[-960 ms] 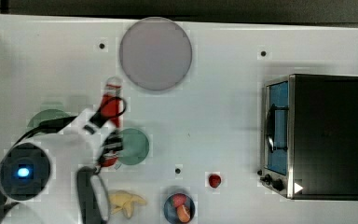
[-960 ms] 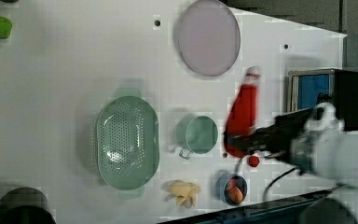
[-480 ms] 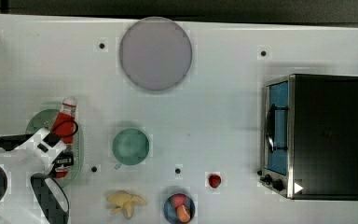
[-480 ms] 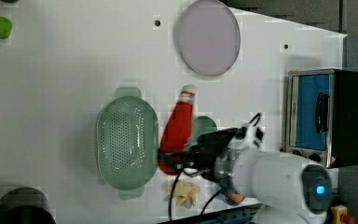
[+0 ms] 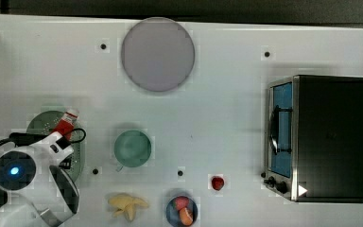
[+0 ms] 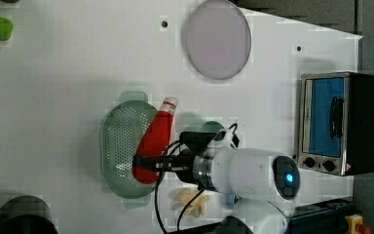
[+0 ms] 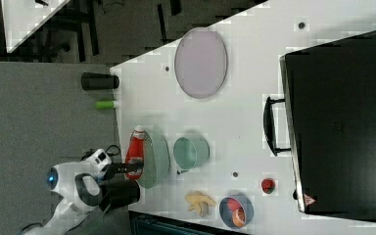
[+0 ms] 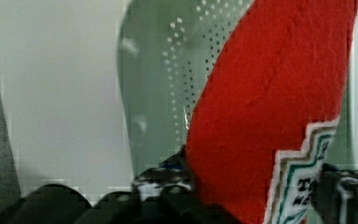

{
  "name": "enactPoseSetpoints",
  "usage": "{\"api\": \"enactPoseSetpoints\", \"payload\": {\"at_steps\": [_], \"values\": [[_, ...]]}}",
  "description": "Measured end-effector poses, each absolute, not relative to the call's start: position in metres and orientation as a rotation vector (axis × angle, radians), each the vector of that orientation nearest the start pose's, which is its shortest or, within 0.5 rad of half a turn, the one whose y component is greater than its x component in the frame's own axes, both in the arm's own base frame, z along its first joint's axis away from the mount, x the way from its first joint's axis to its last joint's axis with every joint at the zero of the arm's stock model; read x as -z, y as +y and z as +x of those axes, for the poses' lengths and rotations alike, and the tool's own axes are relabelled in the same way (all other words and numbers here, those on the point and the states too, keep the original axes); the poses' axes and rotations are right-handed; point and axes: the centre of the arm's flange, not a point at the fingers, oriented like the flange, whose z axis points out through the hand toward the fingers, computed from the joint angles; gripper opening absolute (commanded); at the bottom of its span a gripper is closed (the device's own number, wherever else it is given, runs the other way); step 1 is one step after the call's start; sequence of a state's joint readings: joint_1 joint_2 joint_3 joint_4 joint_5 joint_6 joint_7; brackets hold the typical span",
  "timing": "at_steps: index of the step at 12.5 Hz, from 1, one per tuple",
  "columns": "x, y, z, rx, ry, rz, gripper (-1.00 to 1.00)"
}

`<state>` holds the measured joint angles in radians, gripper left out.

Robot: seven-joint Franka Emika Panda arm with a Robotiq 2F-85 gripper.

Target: Pick Ketchup from the table and place it in strainer.

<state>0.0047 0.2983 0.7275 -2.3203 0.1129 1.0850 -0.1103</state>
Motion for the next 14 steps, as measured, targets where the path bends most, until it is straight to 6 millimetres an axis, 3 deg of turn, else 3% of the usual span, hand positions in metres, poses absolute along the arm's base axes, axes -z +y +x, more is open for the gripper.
{"api": "enactPoseSetpoints", "payload": {"at_steps": [2,5,7,11,13,14], "values": [[-0.233,0.358,0.393,-0.203,0.139,-2.872,0.93],[-0.227,0.357,0.391,-0.216,0.159,-2.867,1.00],[-0.243,0.355,0.397,-0.154,0.156,-2.868,1.00],[-0.335,0.338,0.444,0.075,0.234,-2.847,1.00],[-0.388,0.306,0.473,0.138,0.331,-2.868,1.00],[-0.416,0.280,0.488,0.152,0.421,-2.866,1.00]]}}
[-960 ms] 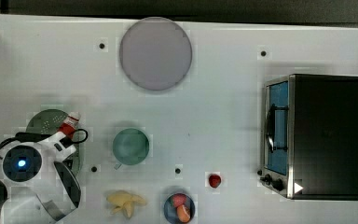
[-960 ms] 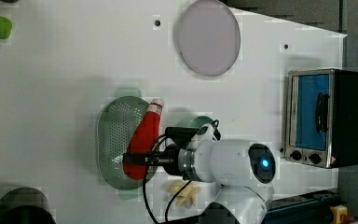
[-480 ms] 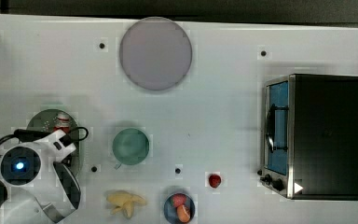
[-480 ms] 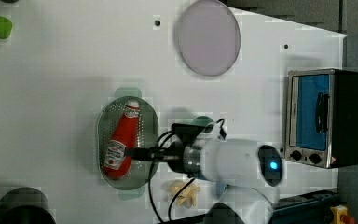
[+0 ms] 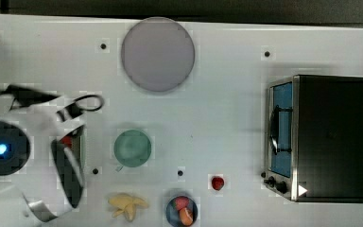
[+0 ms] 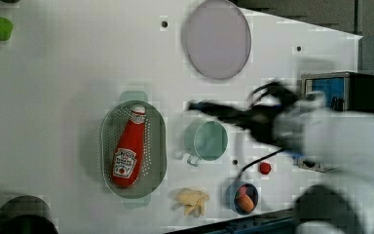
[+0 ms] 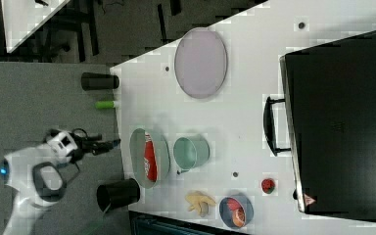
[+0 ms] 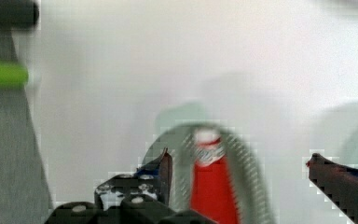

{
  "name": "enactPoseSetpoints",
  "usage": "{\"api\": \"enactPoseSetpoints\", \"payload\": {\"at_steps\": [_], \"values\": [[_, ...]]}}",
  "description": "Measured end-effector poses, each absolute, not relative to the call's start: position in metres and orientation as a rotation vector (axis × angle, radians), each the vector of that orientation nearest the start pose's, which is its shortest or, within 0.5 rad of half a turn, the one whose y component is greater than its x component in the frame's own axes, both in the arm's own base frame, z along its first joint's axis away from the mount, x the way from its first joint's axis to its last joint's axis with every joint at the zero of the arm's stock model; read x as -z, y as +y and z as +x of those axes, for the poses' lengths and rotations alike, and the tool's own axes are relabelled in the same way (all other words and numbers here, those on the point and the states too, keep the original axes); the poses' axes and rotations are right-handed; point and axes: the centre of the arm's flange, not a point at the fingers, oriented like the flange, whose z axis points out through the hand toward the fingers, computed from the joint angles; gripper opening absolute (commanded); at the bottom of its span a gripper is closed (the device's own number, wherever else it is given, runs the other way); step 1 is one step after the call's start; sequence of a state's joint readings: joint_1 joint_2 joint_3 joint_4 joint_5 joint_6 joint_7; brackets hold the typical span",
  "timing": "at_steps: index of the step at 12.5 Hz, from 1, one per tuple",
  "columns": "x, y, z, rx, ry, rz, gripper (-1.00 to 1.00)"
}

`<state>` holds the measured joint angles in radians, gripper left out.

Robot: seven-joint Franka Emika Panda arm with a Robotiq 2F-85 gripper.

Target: Pick Ketchup from the table and place it in strainer.

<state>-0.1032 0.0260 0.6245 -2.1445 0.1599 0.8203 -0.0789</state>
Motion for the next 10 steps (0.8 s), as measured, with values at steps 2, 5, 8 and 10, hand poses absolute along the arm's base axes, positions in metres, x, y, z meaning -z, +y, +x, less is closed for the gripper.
{"api": "enactPoseSetpoints", "payload": {"at_steps": [2,5,8,10], "values": [[-0.464,0.209,0.515,0.123,0.627,-2.875,1.00],[-0.522,0.073,0.548,0.041,0.970,-2.814,1.00],[-0.566,-0.062,0.546,0.024,1.274,-2.811,1.00],[-0.584,-0.119,0.536,0.068,1.416,-2.770,1.00]]}}
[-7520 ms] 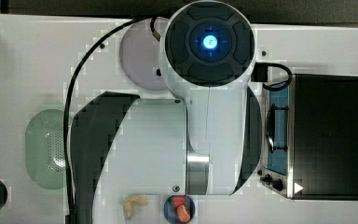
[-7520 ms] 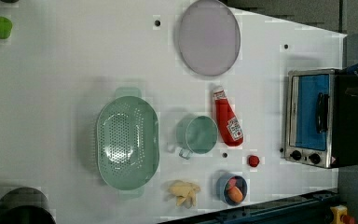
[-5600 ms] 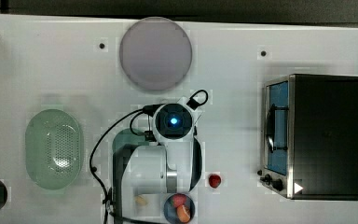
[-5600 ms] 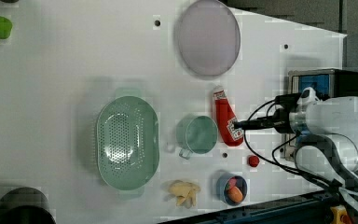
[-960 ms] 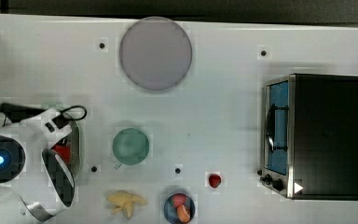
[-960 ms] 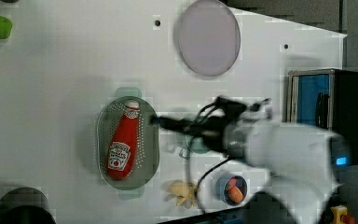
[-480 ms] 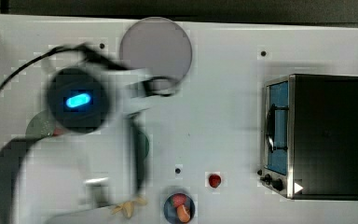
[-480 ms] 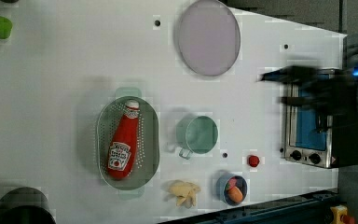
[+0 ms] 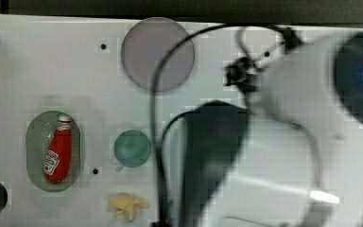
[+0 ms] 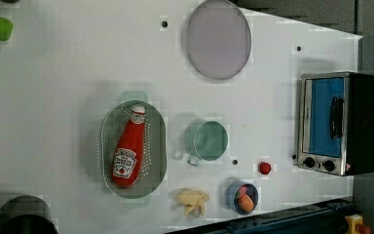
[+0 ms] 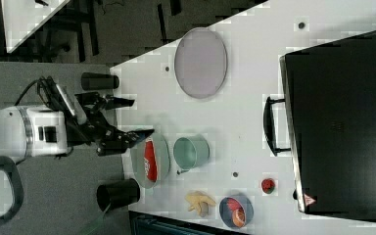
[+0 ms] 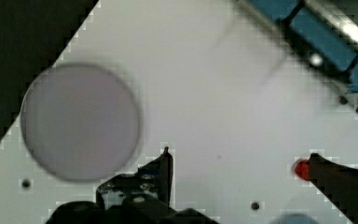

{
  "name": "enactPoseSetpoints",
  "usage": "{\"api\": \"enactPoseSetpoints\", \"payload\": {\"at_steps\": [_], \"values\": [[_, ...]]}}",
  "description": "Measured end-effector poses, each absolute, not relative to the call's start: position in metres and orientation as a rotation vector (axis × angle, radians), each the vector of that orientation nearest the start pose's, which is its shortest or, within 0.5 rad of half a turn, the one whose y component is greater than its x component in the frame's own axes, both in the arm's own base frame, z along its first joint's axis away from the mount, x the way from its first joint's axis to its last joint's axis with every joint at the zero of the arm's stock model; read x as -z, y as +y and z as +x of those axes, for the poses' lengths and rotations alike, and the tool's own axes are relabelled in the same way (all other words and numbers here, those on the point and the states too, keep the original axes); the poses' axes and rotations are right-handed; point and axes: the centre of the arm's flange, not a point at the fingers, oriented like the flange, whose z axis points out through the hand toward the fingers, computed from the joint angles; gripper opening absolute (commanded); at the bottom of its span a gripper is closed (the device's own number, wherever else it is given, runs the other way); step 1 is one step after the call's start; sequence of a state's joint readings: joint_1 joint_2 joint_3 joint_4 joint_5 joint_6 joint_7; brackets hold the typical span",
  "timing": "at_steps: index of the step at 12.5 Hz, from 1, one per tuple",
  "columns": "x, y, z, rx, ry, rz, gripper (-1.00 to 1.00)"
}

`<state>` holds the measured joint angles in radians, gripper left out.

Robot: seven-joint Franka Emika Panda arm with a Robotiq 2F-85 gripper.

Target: Pick Ketchup from the table and place it in strainer.

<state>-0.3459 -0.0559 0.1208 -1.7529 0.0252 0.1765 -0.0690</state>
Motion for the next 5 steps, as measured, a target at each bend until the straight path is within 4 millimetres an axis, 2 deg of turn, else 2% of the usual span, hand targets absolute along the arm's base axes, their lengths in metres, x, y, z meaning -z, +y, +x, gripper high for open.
{"api": "enactPoseSetpoints", "payload": {"at_steps": [1,2,3,5], "values": [[-0.587,-0.132,0.533,0.080,1.451,-2.770,1.00],[-0.587,-0.135,0.531,0.066,1.467,-2.779,1.00],[-0.584,-0.128,0.533,0.055,1.479,-2.782,1.00],[-0.580,-0.096,0.540,0.046,1.442,-2.815,1.00]]}}
